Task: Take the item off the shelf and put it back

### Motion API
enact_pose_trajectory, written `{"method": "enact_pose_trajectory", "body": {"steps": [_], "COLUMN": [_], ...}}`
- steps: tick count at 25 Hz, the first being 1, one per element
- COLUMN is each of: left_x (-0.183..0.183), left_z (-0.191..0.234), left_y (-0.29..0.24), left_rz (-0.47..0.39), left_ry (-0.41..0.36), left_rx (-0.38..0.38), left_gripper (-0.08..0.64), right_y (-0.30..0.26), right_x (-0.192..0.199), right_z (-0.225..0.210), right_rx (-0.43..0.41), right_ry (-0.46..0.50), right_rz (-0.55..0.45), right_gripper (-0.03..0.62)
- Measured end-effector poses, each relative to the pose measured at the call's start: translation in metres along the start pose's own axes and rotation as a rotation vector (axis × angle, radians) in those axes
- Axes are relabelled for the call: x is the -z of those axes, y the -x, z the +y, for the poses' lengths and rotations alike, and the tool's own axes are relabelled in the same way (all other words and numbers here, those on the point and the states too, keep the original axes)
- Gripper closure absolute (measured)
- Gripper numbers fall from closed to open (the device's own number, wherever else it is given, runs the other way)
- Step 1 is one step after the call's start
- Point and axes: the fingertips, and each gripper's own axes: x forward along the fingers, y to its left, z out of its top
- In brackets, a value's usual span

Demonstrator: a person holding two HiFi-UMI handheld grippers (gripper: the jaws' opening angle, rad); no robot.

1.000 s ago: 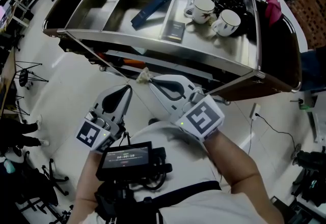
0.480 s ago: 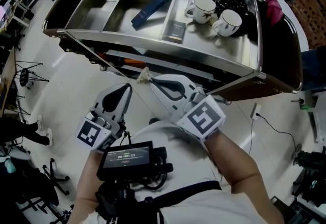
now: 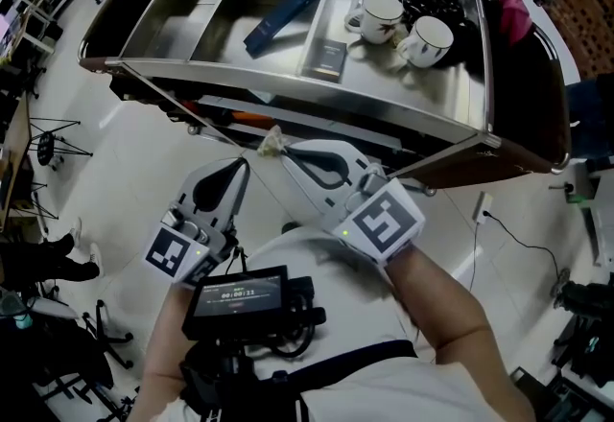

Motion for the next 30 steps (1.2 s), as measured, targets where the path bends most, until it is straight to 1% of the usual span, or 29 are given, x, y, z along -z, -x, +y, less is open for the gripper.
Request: {"method": "enact_pose_trajectory", "body": {"steps": [9, 12, 14, 17, 19, 21, 24, 26, 28, 30], "left_x": [0.013, 0.018, 0.027, 0.048, 0.053, 0.051, 0.053, 0.061, 0.064, 0.066], "left_z": [0.004, 0.008, 0.007, 0.002, 0.004, 0.009, 0.015, 0.020, 0.027, 0.028], "left_y": [-0.002, -0.005, -0.005, 0.010, 0.012, 0.006, 0.003, 0.005, 0.001, 0.000], "left_rz": [0.016, -0.007, -0.020, 0.040, 0.069, 0.070, 0.067, 0.080, 0.078, 0.068], "left_ry": [0.037, 0.046, 0.068, 0.115, 0.130, 0.132, 0.141, 0.154, 0.143, 0.141], "left_rx": [-0.008, -0.014, -0.022, -0.037, -0.048, -0.060, -0.075, -0.090, -0.094, -0.097], "left_gripper": [0.552, 0.552, 0.552, 0.552, 0.552, 0.552, 0.552, 0.552, 0.552, 0.552], "right_y": [-0.002, -0.006, -0.007, -0.008, -0.010, -0.013, -0.016, -0.021, -0.028, -0.031], "right_x": [0.015, 0.025, 0.039, 0.063, 0.070, 0.071, 0.078, 0.087, 0.092, 0.100], "right_z": [-0.007, -0.013, -0.013, 0.000, -0.004, -0.017, -0.028, -0.035, -0.042, -0.044], "right_rx": [0.008, 0.006, -0.003, -0.005, -0.005, -0.004, 0.014, 0.023, 0.022, 0.018], "right_ry": [-0.023, 0.003, 0.021, -0.050, -0.052, -0.033, -0.069, -0.066, -0.050, -0.051], "right_rz": [0.036, 0.052, 0.070, 0.110, 0.117, 0.122, 0.148, 0.141, 0.139, 0.166], "right_gripper": [0.589, 0.589, 0.589, 0.589, 0.589, 0.589, 0.589, 0.589, 0.589, 0.589]}}
